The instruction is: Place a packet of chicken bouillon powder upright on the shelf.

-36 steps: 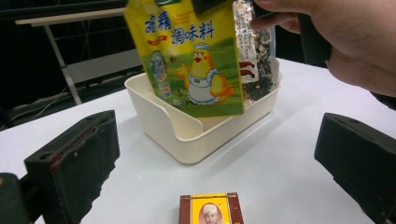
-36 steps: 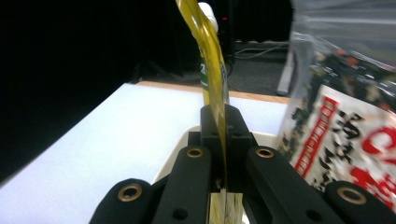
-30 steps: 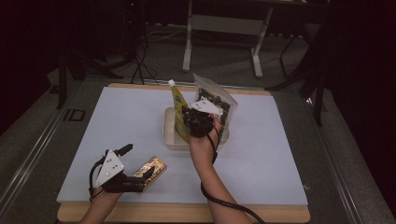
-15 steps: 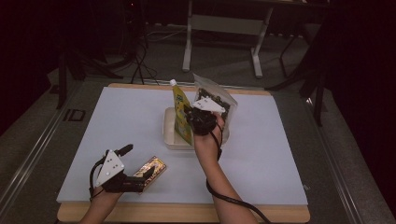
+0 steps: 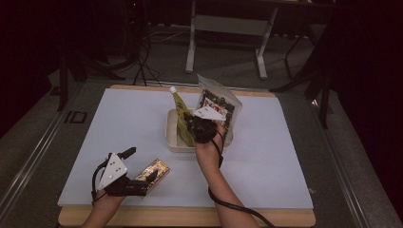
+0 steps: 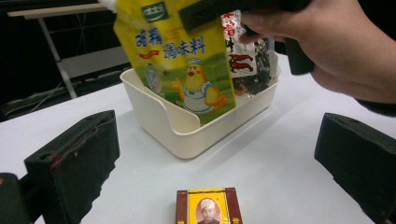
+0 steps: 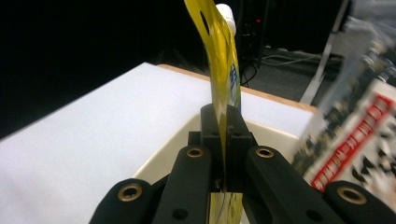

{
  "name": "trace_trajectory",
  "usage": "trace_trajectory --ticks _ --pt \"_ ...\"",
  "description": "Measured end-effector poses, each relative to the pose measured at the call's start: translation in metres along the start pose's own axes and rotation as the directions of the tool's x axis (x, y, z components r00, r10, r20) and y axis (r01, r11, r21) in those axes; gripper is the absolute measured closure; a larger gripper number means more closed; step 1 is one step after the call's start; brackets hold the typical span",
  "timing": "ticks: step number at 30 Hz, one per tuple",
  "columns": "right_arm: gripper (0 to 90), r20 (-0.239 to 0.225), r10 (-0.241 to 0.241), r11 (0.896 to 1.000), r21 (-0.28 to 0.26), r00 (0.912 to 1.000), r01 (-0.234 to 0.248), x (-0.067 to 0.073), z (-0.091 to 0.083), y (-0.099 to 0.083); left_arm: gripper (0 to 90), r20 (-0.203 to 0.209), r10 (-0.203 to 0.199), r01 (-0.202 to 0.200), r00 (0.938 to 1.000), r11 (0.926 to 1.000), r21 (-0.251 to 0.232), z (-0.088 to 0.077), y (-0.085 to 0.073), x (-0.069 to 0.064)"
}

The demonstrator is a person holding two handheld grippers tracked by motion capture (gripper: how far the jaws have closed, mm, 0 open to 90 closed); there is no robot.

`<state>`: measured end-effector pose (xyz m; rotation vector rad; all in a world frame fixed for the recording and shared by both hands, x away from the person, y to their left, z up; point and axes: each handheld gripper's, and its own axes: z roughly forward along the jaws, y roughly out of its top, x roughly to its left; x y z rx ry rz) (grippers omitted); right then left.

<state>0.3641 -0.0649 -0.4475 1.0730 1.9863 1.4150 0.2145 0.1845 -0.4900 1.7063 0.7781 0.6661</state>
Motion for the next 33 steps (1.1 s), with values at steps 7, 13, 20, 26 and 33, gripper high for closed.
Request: trace_trajectory --ticks 7,13,20,26,33 --pt "89.7 0.012 0.014 1.000 0.005 0.9998 -0.014 -0.004 -0.004 -0.003 0.1 0.004 -0.005 0.005 1.0000 1.0000 0.003 0.002 0.000 -0.001" --pt "71.2 -0.013 0.046 0.999 0.018 0.9988 -0.046 -0.007 -0.008 -0.001 0.1 0.003 -0.011 0.011 0.9999 0.9999 0.005 0.002 -0.001 0.001" --pt "46.8 -0.085 0.010 1.000 0.024 0.9963 -0.008 -0.013 -0.026 0.011 0.1 0.009 -0.021 0.021 0.9997 0.9998 0.002 0.002 -0.001 0.001" --pt "30.4 -0.126 -0.012 1.000 0.017 0.9920 0.014 -0.010 -0.043 0.017 0.1 0.010 -0.013 0.013 0.9999 0.9999 0.009 0.006 -0.001 -0.002" --pt "14.5 -0.223 -0.009 1.000 -0.023 0.9747 0.004 -0.008 -0.060 0.012 0.2 0.069 0.008 -0.009 0.9976 0.9999 0.011 0.009 -0.002 0.000"
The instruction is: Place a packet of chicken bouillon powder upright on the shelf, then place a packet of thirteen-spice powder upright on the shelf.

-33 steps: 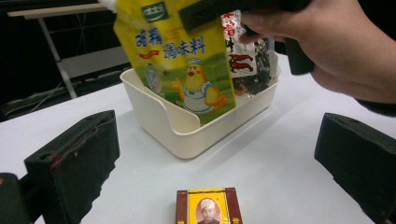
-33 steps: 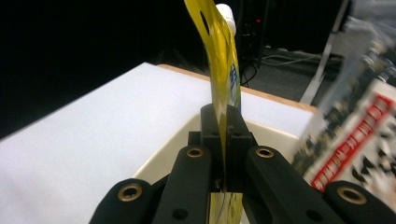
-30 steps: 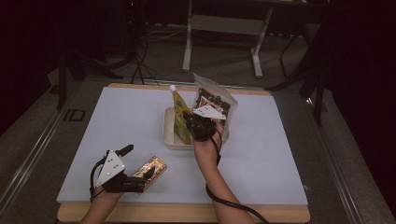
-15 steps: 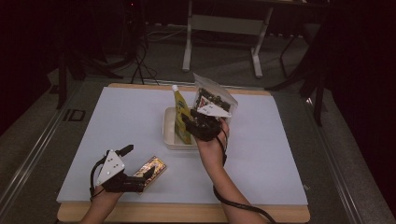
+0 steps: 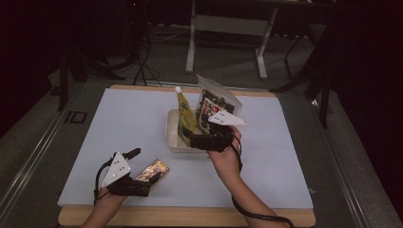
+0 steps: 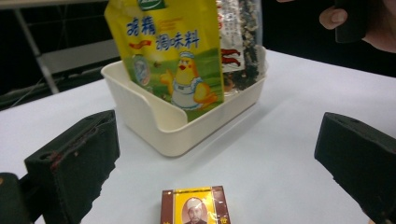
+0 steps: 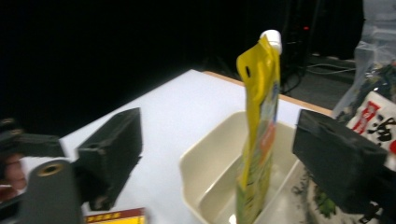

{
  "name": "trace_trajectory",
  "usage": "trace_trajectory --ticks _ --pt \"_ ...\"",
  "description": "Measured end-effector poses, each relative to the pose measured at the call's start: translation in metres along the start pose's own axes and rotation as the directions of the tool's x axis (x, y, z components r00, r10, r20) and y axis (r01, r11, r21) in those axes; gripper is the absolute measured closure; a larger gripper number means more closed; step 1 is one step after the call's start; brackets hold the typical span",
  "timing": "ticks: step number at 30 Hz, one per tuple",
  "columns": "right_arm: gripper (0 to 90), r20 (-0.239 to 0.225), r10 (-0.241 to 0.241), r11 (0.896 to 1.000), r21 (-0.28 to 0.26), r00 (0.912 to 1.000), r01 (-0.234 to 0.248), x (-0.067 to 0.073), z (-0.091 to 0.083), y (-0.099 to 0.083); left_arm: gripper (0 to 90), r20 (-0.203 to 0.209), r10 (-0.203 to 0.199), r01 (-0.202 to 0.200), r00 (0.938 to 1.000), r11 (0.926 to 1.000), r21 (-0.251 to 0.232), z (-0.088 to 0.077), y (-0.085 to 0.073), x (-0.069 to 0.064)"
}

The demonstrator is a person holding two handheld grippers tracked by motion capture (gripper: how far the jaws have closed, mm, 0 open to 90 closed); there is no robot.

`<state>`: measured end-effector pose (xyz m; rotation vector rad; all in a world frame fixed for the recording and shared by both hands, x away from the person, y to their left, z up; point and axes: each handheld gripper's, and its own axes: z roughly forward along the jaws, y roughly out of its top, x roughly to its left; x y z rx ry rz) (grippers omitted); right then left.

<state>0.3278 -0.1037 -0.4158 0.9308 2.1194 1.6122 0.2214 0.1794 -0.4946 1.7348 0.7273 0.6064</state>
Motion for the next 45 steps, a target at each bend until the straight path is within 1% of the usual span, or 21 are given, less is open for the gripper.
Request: trace_trajectory --ticks 2,4,6,8,9,11,13,16,20,21,24,25,26,30,32,34,37,39,41,44,45 --pt "13.5 -0.036 -0.007 1.000 -0.006 0.9993 0.007 0.001 -0.006 0.000 0.2 0.010 -0.016 0.016 0.9998 0.9999 -0.006 0.000 0.000 0.002" --pt "13.9 -0.047 -0.010 1.000 -0.014 0.9989 0.009 0.002 -0.012 0.000 1.6 0.025 -0.032 0.032 0.9992 0.9990 -0.030 -0.001 0.000 0.003" --pt "14.1 -0.047 -0.025 1.000 -0.012 0.9986 0.025 0.003 -0.019 0.000 2.5 0.026 -0.061 0.062 0.9978 0.9979 -0.019 -0.001 0.001 0.005" --pt "14.2 -0.039 -0.041 0.999 -0.011 0.9984 0.040 0.004 -0.025 -0.002 2.6 0.031 -0.116 0.116 0.9928 0.9933 0.004 -0.001 0.001 0.007" --pt "14.4 -0.038 -0.047 0.999 -0.007 0.9982 0.047 0.004 -0.028 -0.003 2.5 0.029 -0.126 0.125 0.9916 0.9918 0.022 -0.001 0.001 0.007" --pt "14.8 -0.056 -0.051 0.999 -0.002 0.9971 0.051 0.004 -0.034 -0.005 1.6 0.016 -0.126 0.125 0.9919 0.9884 0.086 0.002 0.001 0.006" --pt "16.5 -0.065 -0.068 0.998 -0.002 0.9956 0.068 0.004 -0.041 -0.007 1.4 0.050 -0.132 0.125 0.9900 0.9844 0.124 0.003 0.001 0.006" --pt "16.5 -0.082 -0.079 0.997 -0.016 0.9935 0.078 0.005 -0.054 -0.009 1.0 0.066 -0.120 0.110 0.9906 0.9847 0.135 0.004 0.002 0.005" --pt "16.5 -0.084 -0.093 0.995 -0.035 0.9921 0.091 0.004 -0.070 -0.011 1.0 0.060 -0.110 0.101 0.9921 0.9847 0.142 0.003 0.006 0.004" --pt "16.6 -0.081 -0.096 0.995 -0.033 0.9921 0.094 0.004 -0.074 -0.012 1.1 0.071 -0.110 0.100 0.9914 0.9847 0.143 0.002 0.007 0.005" --pt "16.9 -0.078 -0.108 0.994 -0.032 0.9911 0.106 0.002 -0.085 -0.016 1.0 0.057 -0.095 0.085 0.9938 0.9834 0.160 0.001 0.009 0.006" --pt "16.9 -0.071 -0.114 0.993 -0.026 0.9909 0.113 0.001 -0.088 -0.018 1.1 0.042 -0.088 0.080 0.9952 0.9810 0.177 0.001 0.010 0.007" --pt "17.0 -0.074 -0.118 0.993 -0.021 0.9902 0.117 0.000 -0.091 -0.019 1.1 0.043 -0.089 0.079 0.9951 0.9793 0.186 0.002 0.010 0.008" --pt "17.0 -0.059 -0.150 0.989 -0.009 0.9869 0.150 -0.003 -0.104 -0.026 1.1 0.012 -0.093 0.088 0.9955 0.9662 0.243 0.003 0.007 0.011" --pt "17.0 -0.061 -0.148 0.989 -0.005 0.9870 0.148 -0.004 -0.110 -0.029 1.2 0.023 -0.109 0.099 0.9938 0.9609 0.259 0.004 0.004 0.013" --pt "17.0 -0.061 -0.153 0.988 -0.001 0.9863 0.153 -0.005 -0.115 -0.033 1.2 0.025 -0.116 0.104 0.9930 0.9522 0.287 0.007 0.001 0.014" --pt "16.9 -0.064 -0.150 0.989 0.003 0.9866 0.151 -0.007 -0.121 -0.039 1.2 0.033 -0.124 0.106 0.9918 0.9387 0.328 0.011 -0.003 0.014" --pt "16.9 -0.060 -0.151 0.988 0.008 0.9867 0.152 -0.008 -0.123 -0.043 1.2 0.038 -0.130 0.108 0.9908 0.9268 0.360 0.015 -0.006 0.014" --pt "16.9 -0.059 -0.140 0.990 0.011 0.9884 0.141 -0.009 -0.126 -0.047 1.3 0.025 -0.122 0.103 0.9922 0.9154 0.389 0.018 -0.008 0.014" --pt "16.8 -0.050 -0.144 0.989 0.018 0.9883 0.145 -0.010 -0.129 -0.053 1.2 0.027 -0.134 0.111 0.9906 0.9010 0.420 0.023 -0.013 0.013" --pt "16.8 -0.051 -0.144 0.989 0.019 0.9882 0.145 -0.010 -0.129 -0.055 1.2 0.029 -0.128 0.103 0.9914 0.8954 0.433 0.025 -0.014 0.013"
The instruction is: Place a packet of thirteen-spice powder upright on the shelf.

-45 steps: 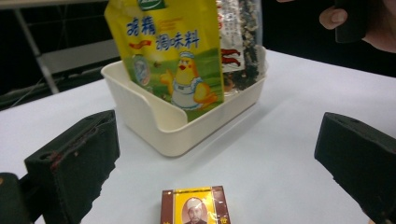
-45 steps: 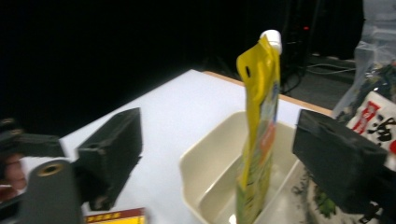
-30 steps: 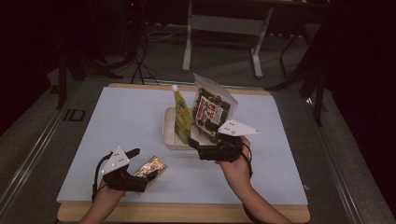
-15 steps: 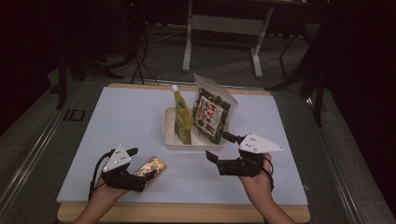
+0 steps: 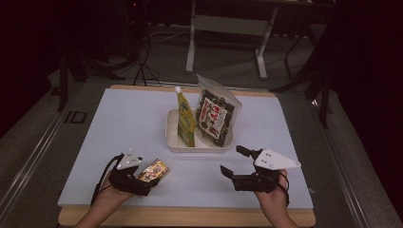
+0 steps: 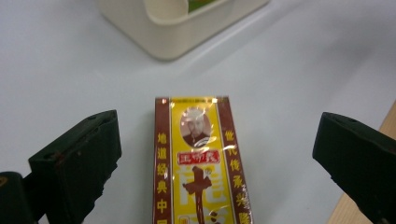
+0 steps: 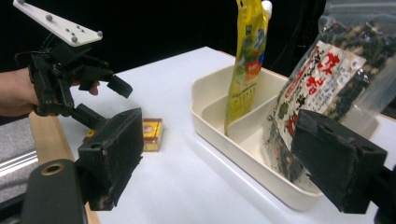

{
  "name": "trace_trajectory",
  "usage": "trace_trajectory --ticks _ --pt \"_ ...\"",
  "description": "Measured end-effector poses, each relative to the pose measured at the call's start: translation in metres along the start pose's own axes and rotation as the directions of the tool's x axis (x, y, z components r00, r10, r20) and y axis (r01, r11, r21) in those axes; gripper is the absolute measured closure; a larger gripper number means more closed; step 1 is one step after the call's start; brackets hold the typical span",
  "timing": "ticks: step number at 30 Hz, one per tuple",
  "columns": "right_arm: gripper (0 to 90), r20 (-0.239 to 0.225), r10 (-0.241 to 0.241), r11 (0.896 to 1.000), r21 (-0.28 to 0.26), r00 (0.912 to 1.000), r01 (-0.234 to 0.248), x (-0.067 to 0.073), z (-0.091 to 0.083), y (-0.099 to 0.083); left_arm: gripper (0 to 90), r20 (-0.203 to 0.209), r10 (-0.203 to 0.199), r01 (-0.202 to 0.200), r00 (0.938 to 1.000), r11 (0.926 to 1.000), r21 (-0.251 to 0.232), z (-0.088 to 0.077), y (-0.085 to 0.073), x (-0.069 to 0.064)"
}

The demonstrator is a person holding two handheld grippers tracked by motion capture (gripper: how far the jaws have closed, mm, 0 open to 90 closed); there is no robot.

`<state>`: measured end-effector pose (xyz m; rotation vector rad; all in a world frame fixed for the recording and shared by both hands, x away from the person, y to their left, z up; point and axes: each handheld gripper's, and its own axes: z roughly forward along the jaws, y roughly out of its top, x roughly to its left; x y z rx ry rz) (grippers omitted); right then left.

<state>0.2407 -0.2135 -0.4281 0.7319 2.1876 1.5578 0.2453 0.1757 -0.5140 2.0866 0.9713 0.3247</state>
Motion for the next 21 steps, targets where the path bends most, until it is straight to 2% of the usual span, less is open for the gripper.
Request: trace_trajectory --ticks 2,8,12,15,18,21 --pt "16.8 -0.006 0.003 1.000 0.009 1.0000 -0.003 0.000 0.000 -0.003 1.3 -0.016 0.009 -0.009 0.9998 0.9996 0.028 0.004 -0.001 -0.001" --pt "16.7 -0.006 0.008 1.000 0.012 1.0000 -0.007 0.001 0.000 -0.011 4.4 -0.039 -0.011 0.014 0.9992 0.9960 0.088 0.018 0.000 0.001" --pt "16.6 -0.013 0.010 1.000 0.025 0.9999 -0.010 0.000 0.002 -0.014 6.4 -0.054 0.005 0.002 0.9985 0.9921 0.126 0.026 -0.001 0.001" --pt "16.7 -0.015 0.017 0.999 0.033 0.9997 -0.016 0.000 0.004 -0.016 14.1 -0.043 0.009 -0.002 0.9991 0.9876 0.157 0.031 0.000 0.001" --pt "16.6 -0.015 0.014 0.999 0.033 0.9998 -0.014 0.000 0.004 -0.016 14.7 -0.059 0.033 -0.020 0.9977 0.9783 0.206 0.035 0.000 -0.002" --pt "16.7 -0.013 0.013 0.999 0.035 0.9998 -0.013 -0.001 0.004 -0.016 16.7 -0.076 0.042 -0.023 0.9963 0.9733 0.228 0.038 -0.001 -0.003"
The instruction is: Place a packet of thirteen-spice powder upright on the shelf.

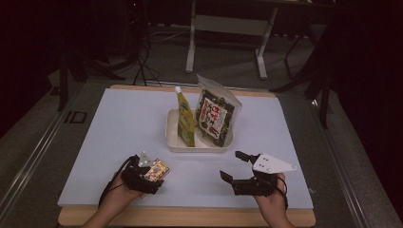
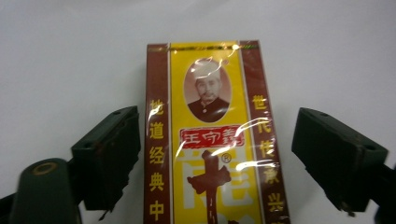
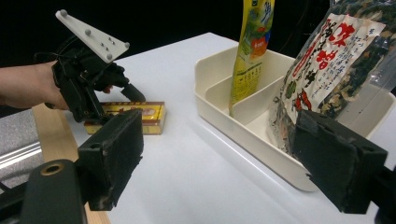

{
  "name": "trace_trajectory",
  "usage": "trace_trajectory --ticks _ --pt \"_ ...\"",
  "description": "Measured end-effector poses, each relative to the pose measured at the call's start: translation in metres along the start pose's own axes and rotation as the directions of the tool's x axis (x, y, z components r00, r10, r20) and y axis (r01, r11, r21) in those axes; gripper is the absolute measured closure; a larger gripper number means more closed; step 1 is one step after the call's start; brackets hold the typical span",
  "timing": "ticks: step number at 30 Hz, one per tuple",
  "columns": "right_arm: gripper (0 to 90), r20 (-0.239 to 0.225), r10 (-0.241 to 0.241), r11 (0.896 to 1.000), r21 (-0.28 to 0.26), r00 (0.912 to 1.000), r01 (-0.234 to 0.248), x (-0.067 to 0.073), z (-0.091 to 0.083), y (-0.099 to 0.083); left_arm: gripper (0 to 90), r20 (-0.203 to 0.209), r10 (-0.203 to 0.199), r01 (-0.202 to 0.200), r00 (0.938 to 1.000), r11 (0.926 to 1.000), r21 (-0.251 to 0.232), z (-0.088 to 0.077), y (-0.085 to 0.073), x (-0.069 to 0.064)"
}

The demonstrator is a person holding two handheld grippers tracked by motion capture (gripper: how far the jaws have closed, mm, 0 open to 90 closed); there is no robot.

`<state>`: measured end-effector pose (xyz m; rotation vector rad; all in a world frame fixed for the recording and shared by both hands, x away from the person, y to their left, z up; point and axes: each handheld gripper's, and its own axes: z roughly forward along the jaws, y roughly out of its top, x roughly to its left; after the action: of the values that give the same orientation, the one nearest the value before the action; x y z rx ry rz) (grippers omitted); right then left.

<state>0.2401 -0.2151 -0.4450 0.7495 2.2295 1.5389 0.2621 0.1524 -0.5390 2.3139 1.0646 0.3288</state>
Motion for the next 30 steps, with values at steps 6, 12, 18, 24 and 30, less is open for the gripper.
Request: trace_trajectory --ticks 6,12,18,24,30 --pt "16.6 0.003 -0.005 1.000 0.002 1.0000 0.005 0.000 0.000 0.000 21.5 0.002 0.005 -0.005 1.0000 0.9986 0.053 0.003 0.000 -0.001" --pt "16.7 0.018 -0.007 1.000 0.008 0.9998 0.007 -0.001 -0.001 0.001 32.3 0.014 0.042 -0.043 0.9990 0.9964 0.074 0.001 0.004 -0.003" --pt "17.4 0.021 -0.012 1.000 0.008 0.9997 0.012 0.001 -0.003 0.004 32.6 0.034 0.030 -0.029 0.9990 0.9991 -0.030 -0.014 0.007 -0.005" --pt "15.2 0.020 -0.027 1.000 0.003 0.9994 0.027 0.008 -0.005 0.011 32.7 0.113 0.011 0.009 0.9936 0.9840 -0.178 -0.034 0.015 -0.011" --pt "14.1 0.009 -0.040 0.999 0.024 0.9992 0.040 0.008 -0.001 0.017 32.7 0.160 0.005 0.038 0.9871 0.9623 -0.269 -0.045 0.022 -0.018"
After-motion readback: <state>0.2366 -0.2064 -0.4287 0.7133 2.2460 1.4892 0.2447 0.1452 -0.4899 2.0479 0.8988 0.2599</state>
